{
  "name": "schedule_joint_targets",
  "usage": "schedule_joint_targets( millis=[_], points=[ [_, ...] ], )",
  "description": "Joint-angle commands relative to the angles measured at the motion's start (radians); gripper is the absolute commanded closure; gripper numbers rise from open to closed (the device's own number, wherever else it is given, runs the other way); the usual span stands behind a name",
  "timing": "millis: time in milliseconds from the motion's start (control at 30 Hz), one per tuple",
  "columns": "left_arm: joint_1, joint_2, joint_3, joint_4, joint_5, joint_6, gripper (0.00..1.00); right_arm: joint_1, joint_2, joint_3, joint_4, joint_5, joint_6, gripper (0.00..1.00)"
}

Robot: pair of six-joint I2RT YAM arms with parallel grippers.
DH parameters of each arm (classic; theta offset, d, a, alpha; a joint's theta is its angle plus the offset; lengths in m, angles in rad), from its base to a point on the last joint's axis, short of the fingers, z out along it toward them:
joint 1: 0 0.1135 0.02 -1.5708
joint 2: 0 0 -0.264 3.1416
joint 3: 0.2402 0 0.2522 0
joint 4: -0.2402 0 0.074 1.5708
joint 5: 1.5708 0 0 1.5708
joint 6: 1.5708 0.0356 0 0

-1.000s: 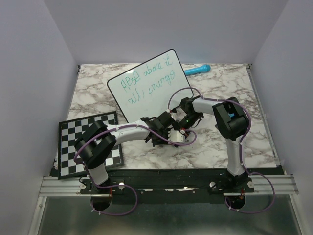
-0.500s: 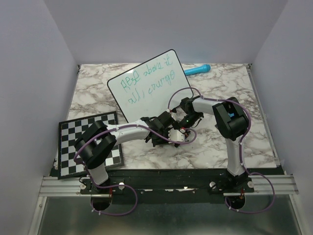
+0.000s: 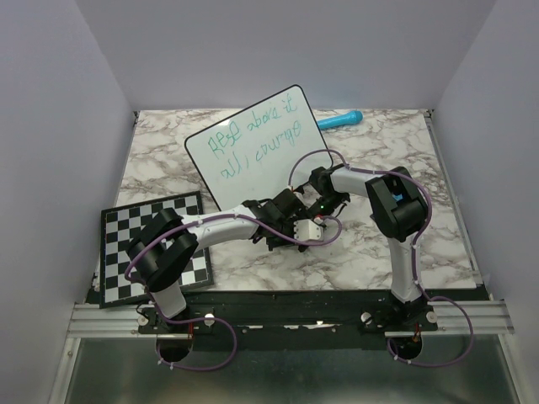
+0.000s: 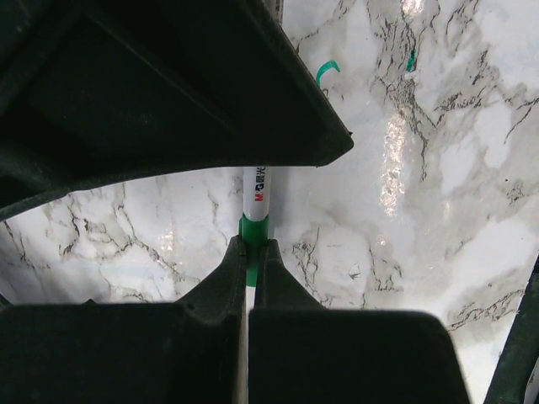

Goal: Write a sentence on the whiteboard
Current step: Insert the whiteboard marker without the cap into the pen cap.

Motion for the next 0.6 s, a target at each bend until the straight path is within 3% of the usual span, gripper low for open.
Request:
schedule_joint_targets(
  millis=[0,267,567],
  points=[
    [-0.020,-0.037,0.024,0.050,0.082,-0.026,1.00,0.009,0.006,0.028,0.020,-0.051,-0.017,0.99],
    [-0.039,-0.049,0.053,0.122,0.099,-0.083,1.00,0.009,-0.003,0.027,0.011,-0.060,-0.033,0.99],
    [-0.042,-0.053,0.059,0.083,0.062,-0.094,0.99,0.007,-0.015,0.016,0.011,-0.028,-0.040,0.99]
  ],
)
